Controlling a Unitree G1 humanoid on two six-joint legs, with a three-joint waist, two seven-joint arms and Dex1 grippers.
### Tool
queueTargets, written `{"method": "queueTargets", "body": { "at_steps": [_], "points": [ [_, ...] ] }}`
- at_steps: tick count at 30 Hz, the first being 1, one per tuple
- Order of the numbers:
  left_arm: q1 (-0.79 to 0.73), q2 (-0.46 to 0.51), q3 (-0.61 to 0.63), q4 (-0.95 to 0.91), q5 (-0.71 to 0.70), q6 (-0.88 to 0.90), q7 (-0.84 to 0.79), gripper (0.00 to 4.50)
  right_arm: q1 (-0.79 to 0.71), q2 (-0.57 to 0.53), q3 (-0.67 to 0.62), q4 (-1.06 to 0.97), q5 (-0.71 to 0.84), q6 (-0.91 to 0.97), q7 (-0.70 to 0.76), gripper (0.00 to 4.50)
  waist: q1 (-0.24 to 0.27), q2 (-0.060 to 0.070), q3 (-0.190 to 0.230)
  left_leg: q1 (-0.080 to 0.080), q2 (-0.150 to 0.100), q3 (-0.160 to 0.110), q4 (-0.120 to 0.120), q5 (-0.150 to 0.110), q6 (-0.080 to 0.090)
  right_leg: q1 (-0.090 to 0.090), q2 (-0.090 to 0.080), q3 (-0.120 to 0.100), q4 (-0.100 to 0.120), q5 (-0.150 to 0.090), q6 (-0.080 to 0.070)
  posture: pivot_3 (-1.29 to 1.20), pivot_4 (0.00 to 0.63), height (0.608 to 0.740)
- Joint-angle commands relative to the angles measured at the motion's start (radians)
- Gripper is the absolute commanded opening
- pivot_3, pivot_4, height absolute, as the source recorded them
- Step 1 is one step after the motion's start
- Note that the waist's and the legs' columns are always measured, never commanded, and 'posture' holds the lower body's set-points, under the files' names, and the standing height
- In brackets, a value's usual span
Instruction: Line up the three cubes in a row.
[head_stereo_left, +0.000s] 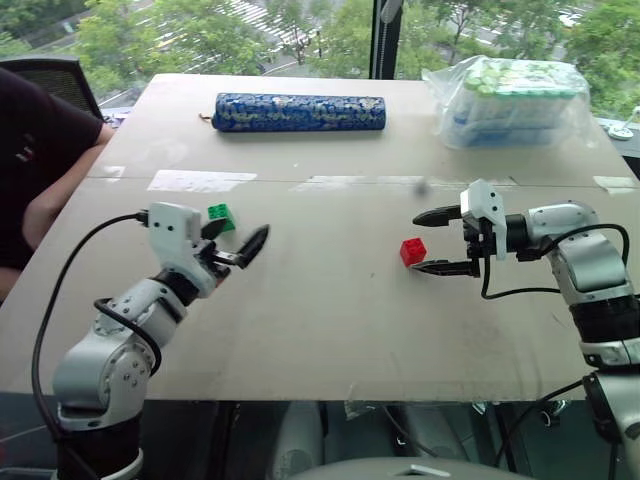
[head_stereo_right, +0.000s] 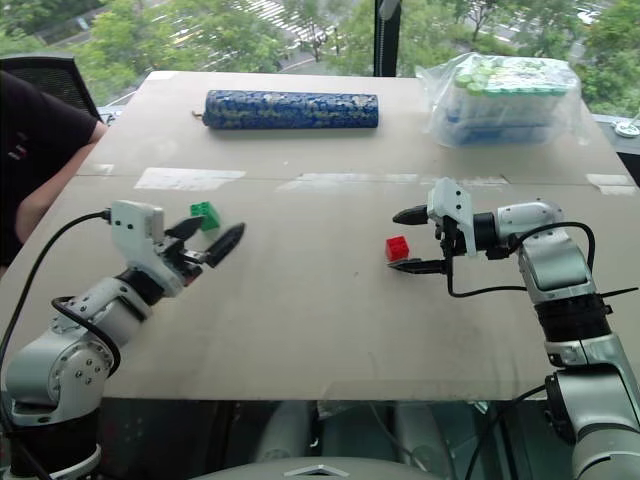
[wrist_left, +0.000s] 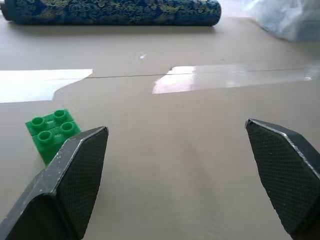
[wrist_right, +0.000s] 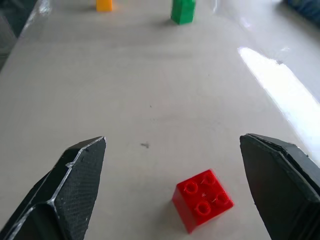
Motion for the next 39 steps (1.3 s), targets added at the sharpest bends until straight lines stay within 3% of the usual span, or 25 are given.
{"method": "queueTargets", "body": {
  "at_steps": [1, 11, 14, 20, 24, 27, 30, 34, 39],
  "points": [
    [-0.126, -0.015, 0.024, 0.070, 0.084, 0.082, 0.179, 4.50, 0.122, -0.001, -0.114, -0.291, 0.106, 0.079, -0.134, 4.41, 0.008, 0.000, 0.000, 0.000, 0.000, 0.000, 0.000, 0.000, 0.000, 0.000, 0.000, 0.000, 0.000, 0.000, 0.000, 0.00, 0.150, 0.740],
    [-0.351, -0.074, -0.072, 0.344, 0.226, 0.124, 0.247, 4.50, 0.226, -0.055, -0.164, -0.467, 0.183, 0.160, -0.296, 4.41, 0.000, -0.001, 0.000, 0.000, -0.001, -0.002, 0.001, 0.000, 0.000, 0.002, 0.001, -0.001, 0.000, 0.000, 0.000, 0.00, 0.150, 0.740],
    [-0.380, -0.094, -0.076, 0.434, 0.259, 0.097, 0.249, 3.79, 0.233, -0.072, -0.169, -0.481, 0.192, 0.161, -0.321, 4.50, 0.000, -0.001, 0.000, 0.000, -0.001, -0.003, 0.001, 0.000, 0.000, 0.001, 0.001, -0.001, 0.000, 0.000, 0.000, 0.00, 0.150, 0.740],
    [-0.379, -0.086, -0.114, 0.486, 0.305, -0.010, 0.150, 1.28, 0.274, -0.099, -0.206, -0.536, 0.227, 0.189, -0.385, 4.50, 0.005, -0.001, 0.000, -0.001, -0.001, -0.003, 0.001, 0.000, 0.000, 0.001, 0.001, -0.002, -0.001, 0.000, 0.000, 0.00, 0.150, 0.740],
    [-0.340, 0.012, -0.161, 0.401, 0.215, -0.075, -0.189, 1.32, 0.345, -0.107, -0.255, -0.597, 0.229, 0.184, -0.438, 4.50, 0.004, -0.002, 0.000, -0.001, -0.001, -0.003, 0.001, 0.000, 0.000, 0.001, 0.000, -0.002, -0.001, 0.000, 0.000, 0.00, 0.150, 0.740],
    [-0.356, 0.131, -0.272, 0.402, 0.167, -0.156, -0.582, 1.32, 0.440, -0.091, -0.324, -0.638, 0.283, 0.209, -0.473, 4.50, 0.005, -0.002, 0.000, -0.001, -0.001, -0.003, 0.000, 0.000, 0.000, 0.001, 0.000, -0.002, -0.001, 0.000, -0.001, 0.00, 0.150, 0.740],
    [-0.420, 0.178, -0.402, 0.470, 0.181, -0.278, -0.898, 1.32, 0.522, -0.102, -0.391, -0.677, 0.331, 0.236, -0.493, 4.50, 0.008, -0.001, 0.000, -0.001, -0.001, -0.002, 0.000, 0.000, 0.000, 0.001, 0.000, -0.002, -0.001, -0.001, -0.001, 0.00, 0.150, 0.740],
    [-0.567, 0.101, -0.611, 0.710, 0.339, -0.542, -1.153, 1.32, 0.696, -0.117, -0.500, -0.743, 0.350, 0.260, -0.497, 4.50, 0.024, -0.001, -0.001, -0.001, -0.002, -0.002, 0.001, 0.000, 0.000, 0.002, 0.000, -0.002, -0.002, -0.002, -0.002, 0.00, 0.150, 0.740],
    [-0.714, -0.025, -0.701, 1.000, 0.468, -0.745, -1.217, 1.32, 0.854, -0.100, -0.594, -0.797, 0.366, 0.249, -0.500, 4.50, 0.013, -0.002, -0.001, -0.002, -0.002, -0.003, 0.002, 0.000, 0.000, 0.002, 0.002, 0.000, -0.002, -0.001, -0.001, 0.00, 0.150, 0.740]
  ]
}}
